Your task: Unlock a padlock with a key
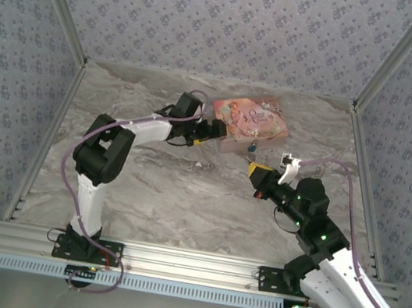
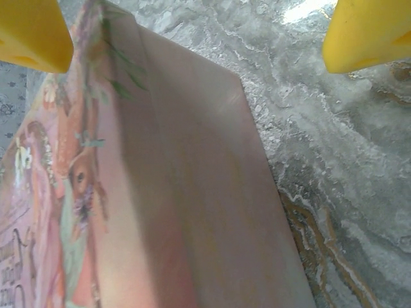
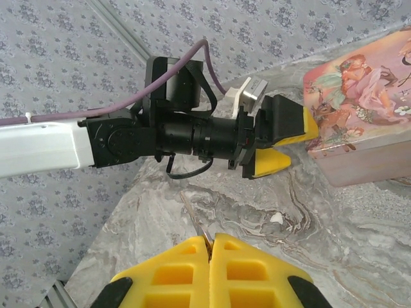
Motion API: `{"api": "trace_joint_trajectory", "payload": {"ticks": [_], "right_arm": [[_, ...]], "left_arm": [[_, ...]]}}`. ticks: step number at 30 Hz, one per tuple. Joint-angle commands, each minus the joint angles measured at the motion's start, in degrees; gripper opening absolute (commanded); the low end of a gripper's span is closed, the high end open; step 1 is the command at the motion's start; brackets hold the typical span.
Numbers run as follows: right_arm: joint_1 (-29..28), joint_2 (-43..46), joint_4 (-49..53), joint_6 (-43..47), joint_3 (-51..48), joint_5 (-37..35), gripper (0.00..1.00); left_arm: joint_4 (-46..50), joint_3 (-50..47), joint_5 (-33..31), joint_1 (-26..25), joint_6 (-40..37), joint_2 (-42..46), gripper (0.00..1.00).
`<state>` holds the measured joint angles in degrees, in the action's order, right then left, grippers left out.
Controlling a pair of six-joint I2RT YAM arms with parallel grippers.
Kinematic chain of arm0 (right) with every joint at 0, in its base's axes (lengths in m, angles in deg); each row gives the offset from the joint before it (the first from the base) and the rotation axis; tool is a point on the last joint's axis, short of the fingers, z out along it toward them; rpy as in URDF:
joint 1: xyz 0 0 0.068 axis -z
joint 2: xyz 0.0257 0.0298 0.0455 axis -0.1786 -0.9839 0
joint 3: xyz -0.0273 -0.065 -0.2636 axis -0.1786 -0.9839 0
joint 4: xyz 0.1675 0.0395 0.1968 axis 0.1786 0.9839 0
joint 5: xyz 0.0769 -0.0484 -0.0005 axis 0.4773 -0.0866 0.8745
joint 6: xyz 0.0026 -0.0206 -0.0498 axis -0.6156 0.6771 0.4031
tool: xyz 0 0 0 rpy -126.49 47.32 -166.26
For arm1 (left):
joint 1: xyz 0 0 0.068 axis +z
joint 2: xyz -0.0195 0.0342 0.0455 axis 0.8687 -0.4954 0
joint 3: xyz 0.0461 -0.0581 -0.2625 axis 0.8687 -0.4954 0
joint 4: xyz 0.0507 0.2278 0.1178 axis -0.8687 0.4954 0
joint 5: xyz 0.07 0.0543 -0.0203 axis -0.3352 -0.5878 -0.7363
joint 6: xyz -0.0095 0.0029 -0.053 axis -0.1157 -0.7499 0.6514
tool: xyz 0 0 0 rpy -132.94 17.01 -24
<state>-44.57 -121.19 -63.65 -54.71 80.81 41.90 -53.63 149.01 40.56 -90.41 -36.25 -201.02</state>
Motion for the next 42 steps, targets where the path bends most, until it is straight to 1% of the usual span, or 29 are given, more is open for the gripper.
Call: {"api": "trace_joint_trajectory", "payload": {"ticks": [1,8,14,20,27,31,34,37,42], "right_arm": [[-0.1,0.4,0.1,-0.3,0.1,-0.9,0.00],[-0.1,0.0,0.2,-0.3,0.3,-1.2,0.00],[-0.1,-0.6,0.6,-0.3,0.5,-1.4,0.00],[0.0,-2.4,0.6,-0.3,1.4,-1.2,0.00],[-0.1,-4.4,0.6,-0.2,2.2,-0.7,0.00],[0.0,-5.2,0.3,-0.1,2.1,-0.7,0.00],[0.0,-5.9,-0.1,-0.1,2.2,-0.3,0.00],[-0.1,-6.4,-0.5,-0.1,2.3,-0.1,0.00],[-0.1,-7.0,-0.6,-0.1,2.6,0.3,0.00]], "left_arm": [[1.2,1.9,0.0,0.0,-0.9,-1.9,0.99],[3.8,1.5,-1.7,0.1,-2.7,-2.6,1.00],[3.8,-5.3,-3.2,0.3,-5.0,0.8,0.99],[3.3,-12.5,-4.0,1.7,-6.3,4.2,1.00],[3.4,-21.5,-5.9,4.3,-7.4,10.4,0.99],[3.2,-26.0,-6.3,8.0,-8.0,14.1,0.99],[3.7,-26.0,-5.1,11.5,-8.8,14.9,1.00],[4.6,-23.6,-4.3,13.7,-9.9,14.7,0.99],[4.5,-19.9,-3.2,14.1,-10.5,15.3,0.99]]}}
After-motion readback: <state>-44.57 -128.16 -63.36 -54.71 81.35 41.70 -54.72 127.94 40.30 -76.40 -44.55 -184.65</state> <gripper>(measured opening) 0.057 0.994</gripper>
